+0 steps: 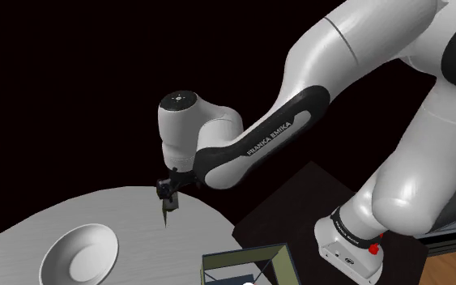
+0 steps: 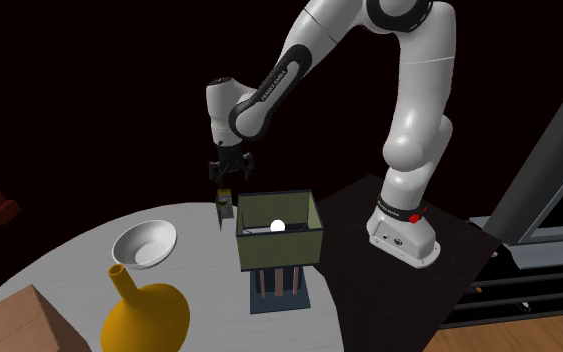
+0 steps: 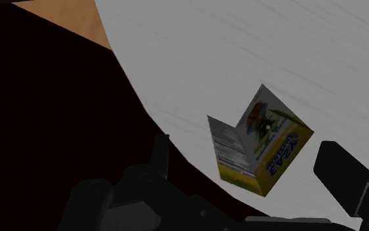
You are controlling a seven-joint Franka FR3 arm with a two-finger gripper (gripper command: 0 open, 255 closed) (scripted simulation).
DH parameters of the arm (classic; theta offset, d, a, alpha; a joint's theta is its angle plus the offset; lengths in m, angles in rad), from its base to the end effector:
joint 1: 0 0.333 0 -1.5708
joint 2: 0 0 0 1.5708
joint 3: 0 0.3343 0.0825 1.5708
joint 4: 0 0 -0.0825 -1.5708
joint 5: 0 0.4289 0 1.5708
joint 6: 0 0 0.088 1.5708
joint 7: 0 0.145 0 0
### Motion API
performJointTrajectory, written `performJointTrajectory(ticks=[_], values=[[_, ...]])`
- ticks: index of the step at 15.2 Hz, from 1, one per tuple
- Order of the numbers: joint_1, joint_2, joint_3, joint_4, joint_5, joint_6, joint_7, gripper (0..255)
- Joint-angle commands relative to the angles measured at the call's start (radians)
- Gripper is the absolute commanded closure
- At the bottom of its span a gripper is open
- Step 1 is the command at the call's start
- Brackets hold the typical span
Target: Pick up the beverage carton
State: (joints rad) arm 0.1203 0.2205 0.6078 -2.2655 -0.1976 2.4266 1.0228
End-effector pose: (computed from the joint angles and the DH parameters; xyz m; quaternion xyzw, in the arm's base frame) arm 0.4205 0.3771 0.2237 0.9970 -0.0773 -0.0025 0.0053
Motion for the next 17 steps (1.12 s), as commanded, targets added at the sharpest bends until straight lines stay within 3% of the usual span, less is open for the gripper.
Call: performJointTrajectory(ticks=[1,4,13,14,17], values=[[0.045,0.099,-0.029,0.063,-0.085,0.018,0.089,0],[0.112,0.206,-0.075,0.153,-0.157,0.023,0.17,0],[0.152,0.29,-0.126,0.161,-0.222,0.092,0.214,0],[0.154,0.292,-0.127,0.161,-0.223,0.093,0.217,255],[0.154,0.293,-0.128,0.162,-0.224,0.094,0.217,255]])
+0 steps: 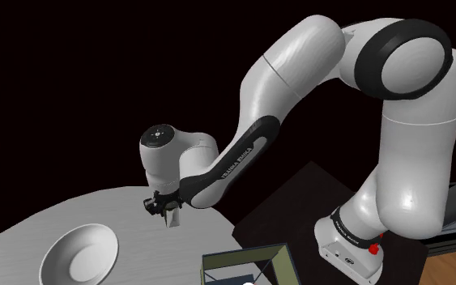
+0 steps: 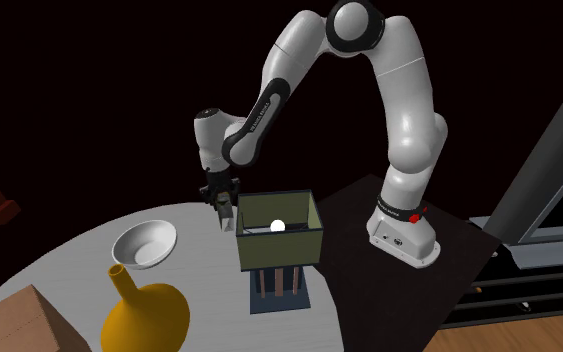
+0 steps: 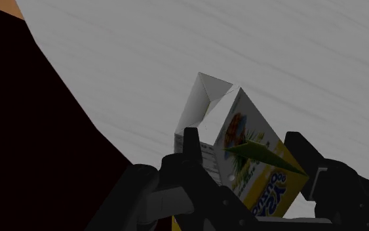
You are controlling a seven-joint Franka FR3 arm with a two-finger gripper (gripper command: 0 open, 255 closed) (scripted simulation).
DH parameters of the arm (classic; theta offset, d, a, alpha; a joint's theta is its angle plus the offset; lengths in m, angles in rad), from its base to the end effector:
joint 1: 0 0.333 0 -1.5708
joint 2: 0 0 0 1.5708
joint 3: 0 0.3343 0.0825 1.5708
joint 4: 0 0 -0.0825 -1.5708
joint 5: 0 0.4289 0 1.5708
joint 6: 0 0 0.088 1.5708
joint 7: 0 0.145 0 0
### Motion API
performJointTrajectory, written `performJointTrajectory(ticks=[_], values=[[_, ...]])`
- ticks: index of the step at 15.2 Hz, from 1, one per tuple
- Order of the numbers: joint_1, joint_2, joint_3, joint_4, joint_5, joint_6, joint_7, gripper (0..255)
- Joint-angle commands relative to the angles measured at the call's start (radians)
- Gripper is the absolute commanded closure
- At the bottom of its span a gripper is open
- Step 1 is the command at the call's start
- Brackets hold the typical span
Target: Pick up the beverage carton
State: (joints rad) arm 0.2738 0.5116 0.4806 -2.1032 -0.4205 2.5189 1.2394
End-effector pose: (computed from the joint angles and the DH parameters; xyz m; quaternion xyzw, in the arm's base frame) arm 0.4389 0.4226 0.1366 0.9955 -0.0947 0.0030 0.0055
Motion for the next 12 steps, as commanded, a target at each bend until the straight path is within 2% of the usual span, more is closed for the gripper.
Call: performJointTrajectory(ticks=[1,6,12], values=[[0.001,0.002,-0.001,0.0,-0.001,0.001,0.0,255],[-0.002,-0.001,0.001,-0.001,0.001,0.0,-0.002,255],[-0.032,-0.068,0.041,-0.009,0.053,-0.054,-0.038,255]])
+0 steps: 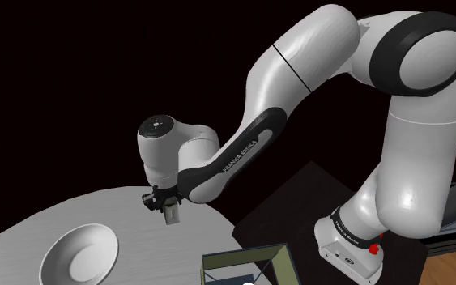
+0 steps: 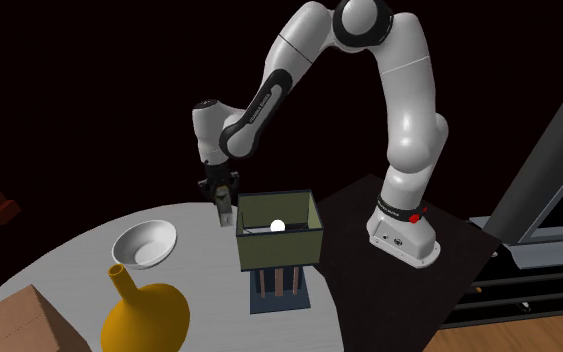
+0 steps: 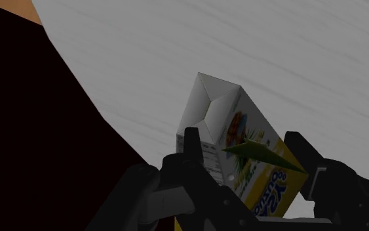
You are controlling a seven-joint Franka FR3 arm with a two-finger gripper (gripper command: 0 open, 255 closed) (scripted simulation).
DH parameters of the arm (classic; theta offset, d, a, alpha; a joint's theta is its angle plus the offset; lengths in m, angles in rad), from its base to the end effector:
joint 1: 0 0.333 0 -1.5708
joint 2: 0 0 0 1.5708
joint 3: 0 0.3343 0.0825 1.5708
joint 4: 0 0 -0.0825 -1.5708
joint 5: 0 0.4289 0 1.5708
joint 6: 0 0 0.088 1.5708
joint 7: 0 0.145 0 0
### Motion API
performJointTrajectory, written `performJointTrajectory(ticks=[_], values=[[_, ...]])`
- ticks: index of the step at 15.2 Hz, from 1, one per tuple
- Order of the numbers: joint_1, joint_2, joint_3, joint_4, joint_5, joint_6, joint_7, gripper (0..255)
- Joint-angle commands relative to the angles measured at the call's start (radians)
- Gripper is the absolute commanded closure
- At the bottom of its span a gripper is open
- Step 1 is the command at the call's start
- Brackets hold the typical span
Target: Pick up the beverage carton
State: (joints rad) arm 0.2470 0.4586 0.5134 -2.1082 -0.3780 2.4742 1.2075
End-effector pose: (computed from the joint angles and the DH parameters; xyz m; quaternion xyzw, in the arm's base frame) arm 0.4407 0.4224 0.1636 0.9955 -0.0944 0.0024 0.0056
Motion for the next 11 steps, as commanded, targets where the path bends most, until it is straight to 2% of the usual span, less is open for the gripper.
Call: performJointTrajectory(ticks=[1,11], values=[[-0.01,-0.026,0.015,-0.004,0.02,-0.019,-0.012,255],[-0.045,-0.112,0.061,0.001,0.093,-0.099,-0.061,255]])
